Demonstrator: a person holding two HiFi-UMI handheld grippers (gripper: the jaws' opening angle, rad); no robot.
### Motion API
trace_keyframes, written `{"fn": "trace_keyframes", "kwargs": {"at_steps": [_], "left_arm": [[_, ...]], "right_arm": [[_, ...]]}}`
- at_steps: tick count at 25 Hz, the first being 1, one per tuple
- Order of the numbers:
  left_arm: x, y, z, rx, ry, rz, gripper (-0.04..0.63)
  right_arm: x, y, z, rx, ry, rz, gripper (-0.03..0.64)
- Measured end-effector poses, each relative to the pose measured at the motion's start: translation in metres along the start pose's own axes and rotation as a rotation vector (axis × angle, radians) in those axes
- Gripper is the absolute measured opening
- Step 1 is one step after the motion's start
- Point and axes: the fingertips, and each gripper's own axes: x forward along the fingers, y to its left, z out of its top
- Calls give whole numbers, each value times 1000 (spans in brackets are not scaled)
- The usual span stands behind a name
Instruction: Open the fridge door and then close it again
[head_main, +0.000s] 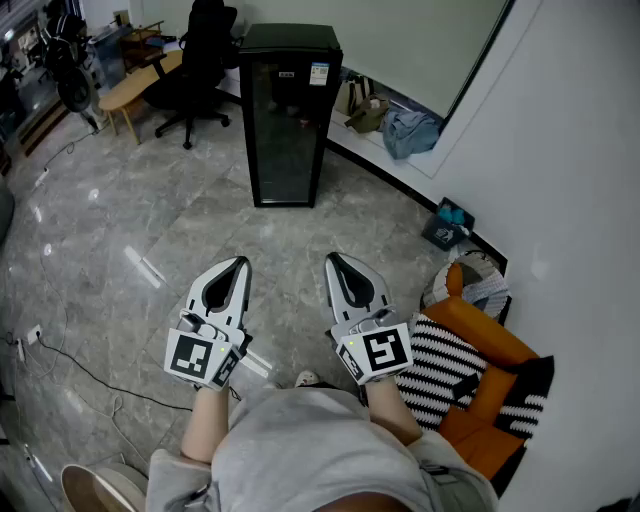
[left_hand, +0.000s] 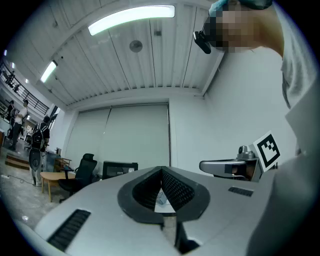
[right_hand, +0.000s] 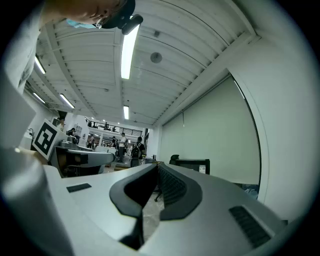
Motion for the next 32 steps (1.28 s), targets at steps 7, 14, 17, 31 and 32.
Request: {"fn": "trace_keyframes", "kwargs": {"at_steps": [7, 14, 17, 31, 32], "left_arm": [[4, 4, -2, -6, 7, 10, 15], [25, 3, -4, 2, 7, 28, 15], [35, 0, -5, 9, 4, 35, 15], [101, 48, -27, -2, 11, 64, 15], [109, 56, -30, -4, 12, 58, 15]], "right_arm": [[7, -2, 0, -1, -7, 16, 25], [18, -24, -4, 3, -20, 19, 25], [20, -35, -9, 10, -16, 21, 25], [85, -87, -38, 34, 12, 11, 25], [95, -89, -39, 30, 11, 8, 25]]}}
